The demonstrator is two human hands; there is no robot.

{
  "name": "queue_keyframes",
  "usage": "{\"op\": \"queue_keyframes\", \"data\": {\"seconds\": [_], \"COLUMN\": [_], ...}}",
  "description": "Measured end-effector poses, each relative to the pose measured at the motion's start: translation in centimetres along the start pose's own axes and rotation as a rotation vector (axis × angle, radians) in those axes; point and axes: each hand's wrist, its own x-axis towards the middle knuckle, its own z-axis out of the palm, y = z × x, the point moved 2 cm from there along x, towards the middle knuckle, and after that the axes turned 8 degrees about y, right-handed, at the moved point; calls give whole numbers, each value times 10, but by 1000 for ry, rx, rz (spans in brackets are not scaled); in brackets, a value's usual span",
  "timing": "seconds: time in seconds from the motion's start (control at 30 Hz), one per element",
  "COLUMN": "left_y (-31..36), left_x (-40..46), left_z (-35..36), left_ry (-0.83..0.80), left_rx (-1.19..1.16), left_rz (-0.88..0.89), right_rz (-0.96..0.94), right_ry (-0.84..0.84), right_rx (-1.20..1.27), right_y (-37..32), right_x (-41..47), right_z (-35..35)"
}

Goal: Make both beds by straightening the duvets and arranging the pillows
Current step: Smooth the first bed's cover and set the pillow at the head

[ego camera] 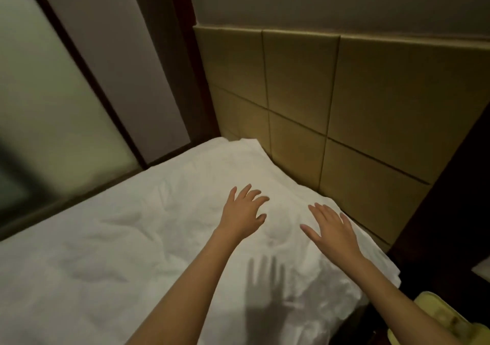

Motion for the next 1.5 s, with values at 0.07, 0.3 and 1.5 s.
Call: {"op": "queue_keyframes", "data": {"seconds": [0.07,0.3,1.5], "left_y": [-17,-58,-51], "left_x": [5,21,348], "left_z": [-2,9,322], "left_ry": [-11,-52,-228], "left_rx": [26,-5,-78], "left_rz": [86,237,512], "right_rz": [63,234,588], "right_ry": [19,33,-94], "right_rx": [3,17,137], "right_y": [-19,-55,100], "right_x": [5,-6,257], "right_z": [4,18,229]}}
